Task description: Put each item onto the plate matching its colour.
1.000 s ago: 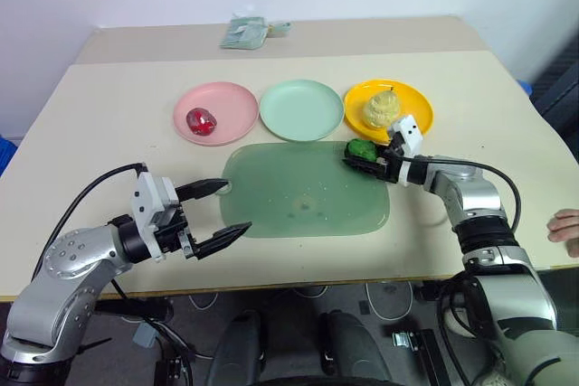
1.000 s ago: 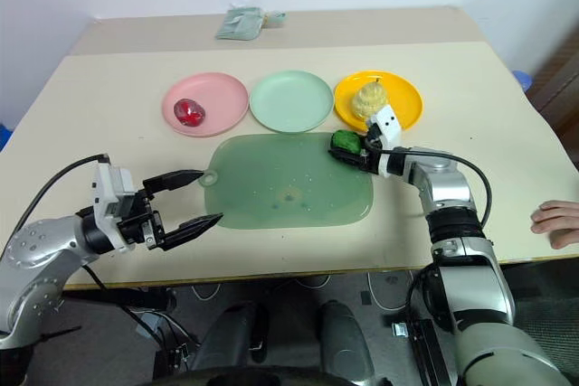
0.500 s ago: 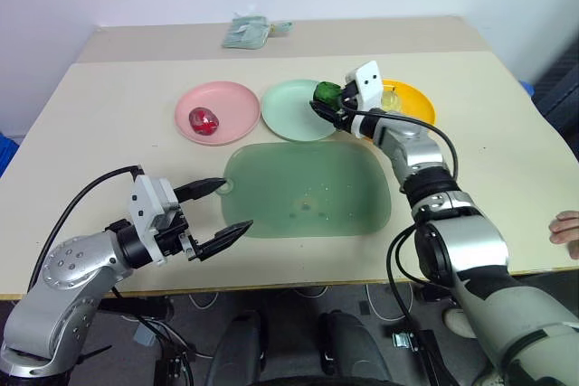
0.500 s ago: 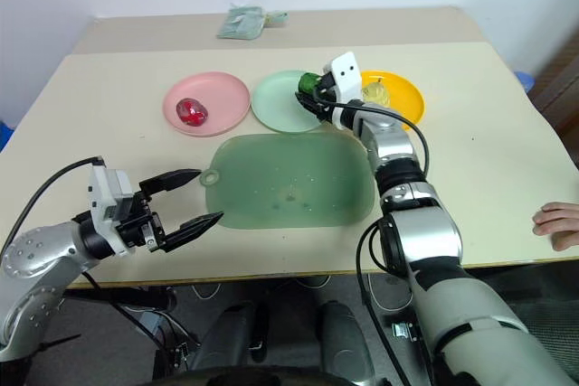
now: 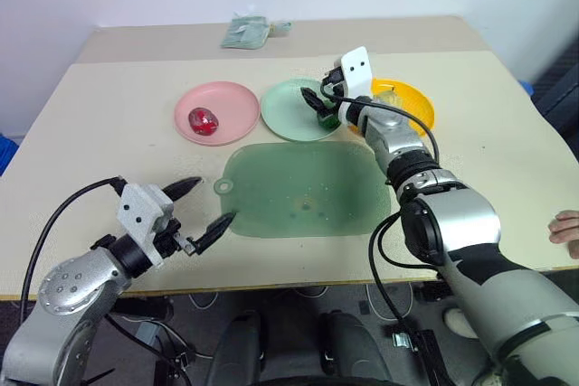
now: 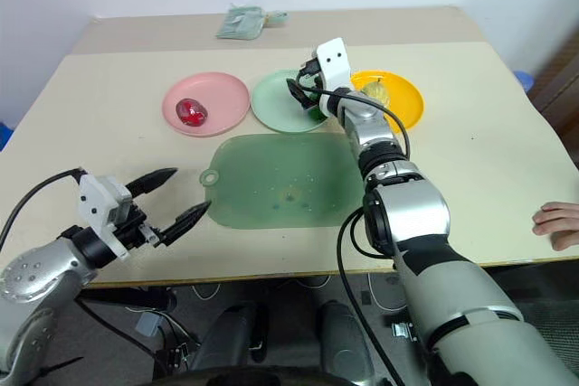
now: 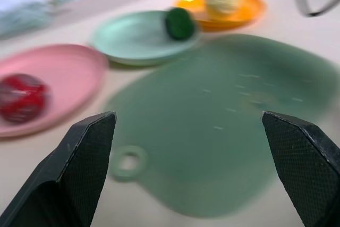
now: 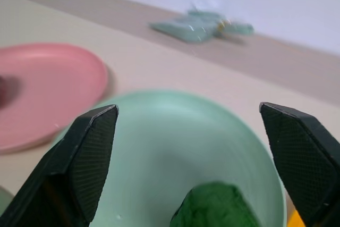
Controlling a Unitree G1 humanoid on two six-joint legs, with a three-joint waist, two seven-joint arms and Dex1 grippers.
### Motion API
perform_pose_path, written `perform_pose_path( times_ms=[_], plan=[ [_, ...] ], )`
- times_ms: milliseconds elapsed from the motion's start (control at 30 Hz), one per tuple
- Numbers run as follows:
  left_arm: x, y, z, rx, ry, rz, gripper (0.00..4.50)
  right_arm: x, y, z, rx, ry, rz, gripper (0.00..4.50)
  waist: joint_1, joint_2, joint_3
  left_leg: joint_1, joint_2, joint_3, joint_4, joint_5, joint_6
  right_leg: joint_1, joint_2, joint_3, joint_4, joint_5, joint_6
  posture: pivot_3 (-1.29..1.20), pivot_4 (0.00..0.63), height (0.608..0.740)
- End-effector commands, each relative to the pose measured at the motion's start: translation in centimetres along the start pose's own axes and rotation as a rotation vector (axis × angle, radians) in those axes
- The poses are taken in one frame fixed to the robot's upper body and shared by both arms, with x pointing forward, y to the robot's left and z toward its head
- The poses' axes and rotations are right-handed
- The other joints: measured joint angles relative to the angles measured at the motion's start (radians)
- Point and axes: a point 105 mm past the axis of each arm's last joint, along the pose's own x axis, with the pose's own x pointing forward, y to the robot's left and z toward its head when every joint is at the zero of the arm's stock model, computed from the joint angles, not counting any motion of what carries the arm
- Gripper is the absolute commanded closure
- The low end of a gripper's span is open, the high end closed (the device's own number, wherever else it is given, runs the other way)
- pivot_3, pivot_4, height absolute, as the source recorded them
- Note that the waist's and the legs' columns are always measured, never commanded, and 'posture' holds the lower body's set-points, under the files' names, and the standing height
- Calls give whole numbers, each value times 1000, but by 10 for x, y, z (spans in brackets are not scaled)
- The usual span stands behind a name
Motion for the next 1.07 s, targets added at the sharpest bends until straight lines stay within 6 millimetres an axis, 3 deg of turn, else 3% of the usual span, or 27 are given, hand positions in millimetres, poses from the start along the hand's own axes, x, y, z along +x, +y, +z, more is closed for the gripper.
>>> perform_pose_path(
  times_ms=[33,200,300,533,633,800,1067],
  plan=[
    [4,8,5,8,-39,14,0,-16,-12,30,-62,-138,68,24,3,0,0,0,0,0,0,0,0,0,0,0,0,0,0,0,150,740],
    [12,22,5,23,-39,18,0,-60,-13,24,-91,-130,163,24,3,0,0,0,0,0,0,0,0,1,0,0,0,0,0,0,150,740],
    [17,29,11,-10,-57,-7,0,-109,-8,17,-89,-69,192,24,5,0,0,-1,1,-1,0,0,0,0,0,0,0,0,0,0,150,740],
    [9,32,15,-12,-11,-105,0,-195,-9,4,-48,113,86,24,2,0,0,0,2,0,0,0,1,0,0,0,0,0,0,0,150,740],
    [5,33,17,-37,-2,-139,0,-222,-13,-5,-37,185,30,24,5,0,0,0,2,-1,0,0,0,1,1,0,0,-1,-1,0,150,740],
    [0,31,16,-61,17,-191,0,-245,-20,-11,-22,239,-32,24,5,0,0,0,2,0,1,0,1,1,1,0,-1,-2,-3,0,150,740],
    [0,27,14,-52,30,-203,0,-247,-22,-11,-6,242,-46,24,5,-1,0,0,2,0,1,0,1,1,2,0,-1,-1,-1,0,150,740]
  ],
)
